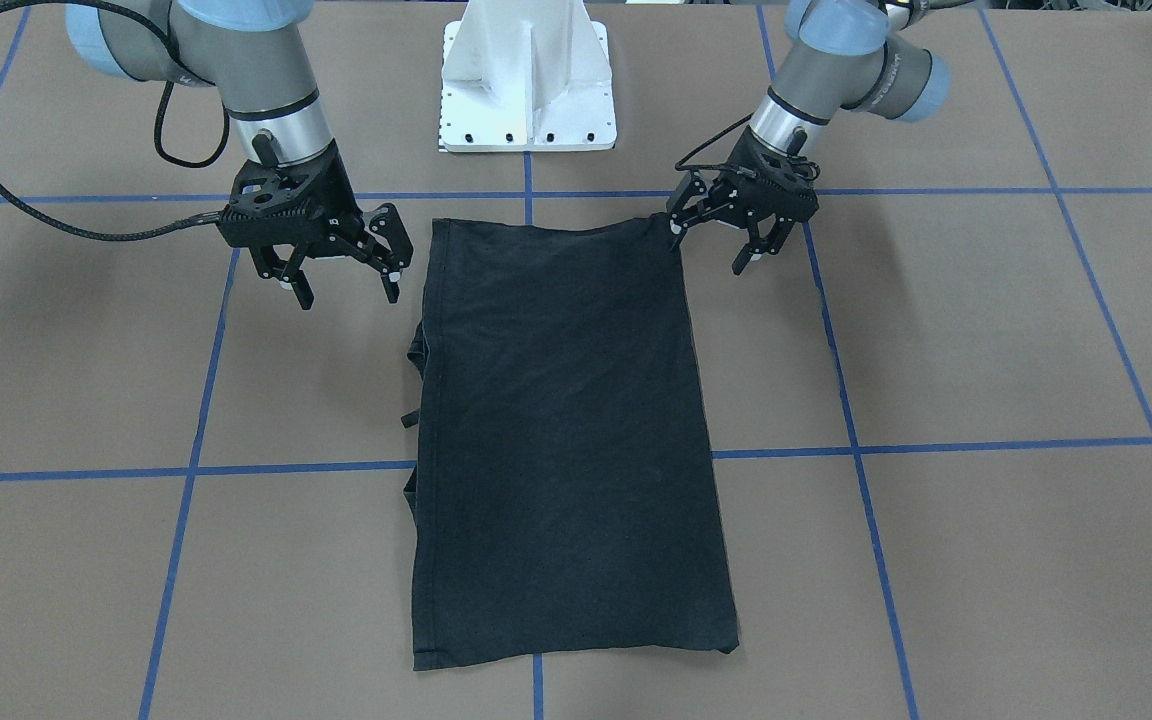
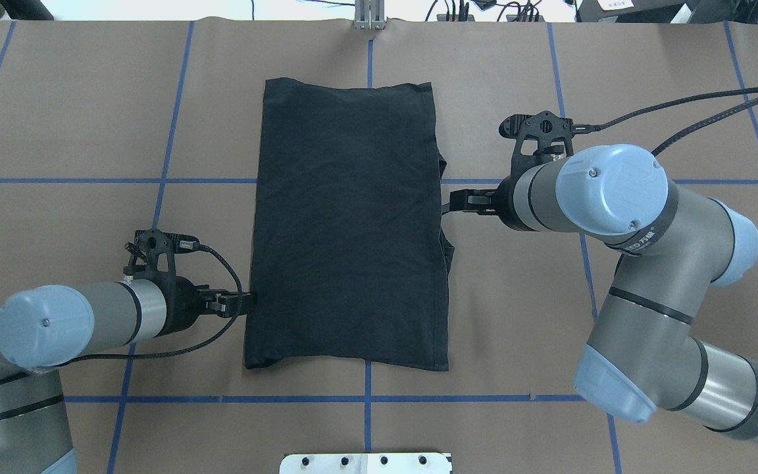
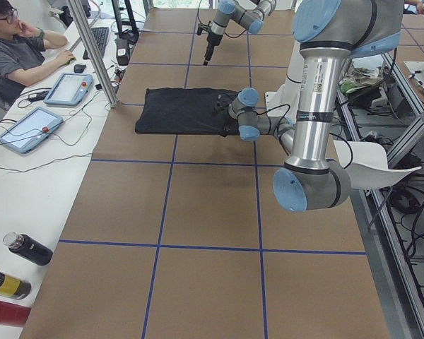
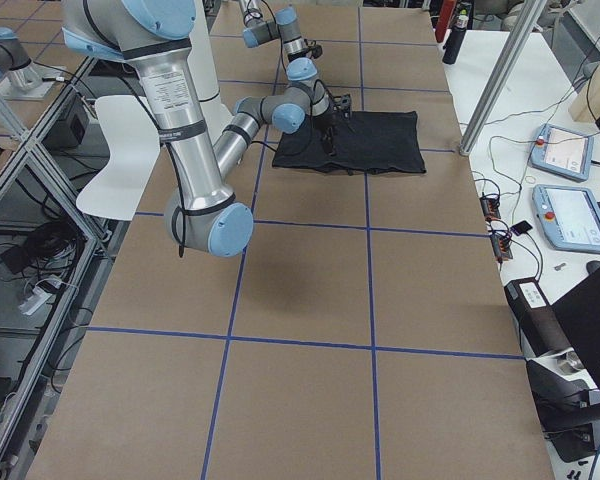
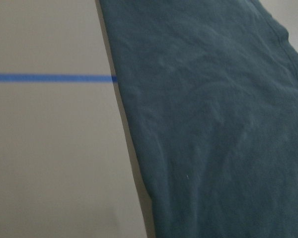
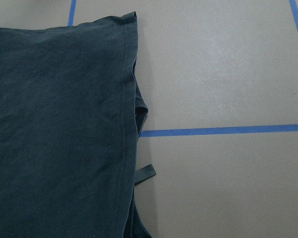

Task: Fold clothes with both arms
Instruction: 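Move both grippers to the shirt's edges nearest the robot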

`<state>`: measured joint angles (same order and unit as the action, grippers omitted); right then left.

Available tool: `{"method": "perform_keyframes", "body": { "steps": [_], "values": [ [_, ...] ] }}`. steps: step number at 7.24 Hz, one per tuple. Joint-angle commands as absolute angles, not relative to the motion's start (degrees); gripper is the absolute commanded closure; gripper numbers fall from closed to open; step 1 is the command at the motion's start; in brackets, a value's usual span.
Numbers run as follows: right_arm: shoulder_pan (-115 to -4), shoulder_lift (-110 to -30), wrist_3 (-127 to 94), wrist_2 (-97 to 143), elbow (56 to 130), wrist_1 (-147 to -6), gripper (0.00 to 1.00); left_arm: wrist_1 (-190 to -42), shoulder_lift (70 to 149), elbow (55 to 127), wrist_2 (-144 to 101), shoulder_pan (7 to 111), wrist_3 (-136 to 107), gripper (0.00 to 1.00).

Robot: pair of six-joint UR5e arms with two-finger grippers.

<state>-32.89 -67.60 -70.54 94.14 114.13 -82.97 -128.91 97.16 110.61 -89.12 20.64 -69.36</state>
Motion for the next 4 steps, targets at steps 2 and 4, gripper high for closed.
{"method": "perform_keyframes", "body": {
  "steps": [2,4],
  "values": [
    [-32.87,-67.68,-70.49,94.04,114.17,-82.97,0.00,-123.93,97.30,111.45,-84.29,13.64,-72.77,0.00],
    [-32.87,-67.68,-70.58,94.04,114.17,-82.97,0.00,-123.93,97.47,110.92,-84.29,13.01,-74.96,0.31]
  ]
}}
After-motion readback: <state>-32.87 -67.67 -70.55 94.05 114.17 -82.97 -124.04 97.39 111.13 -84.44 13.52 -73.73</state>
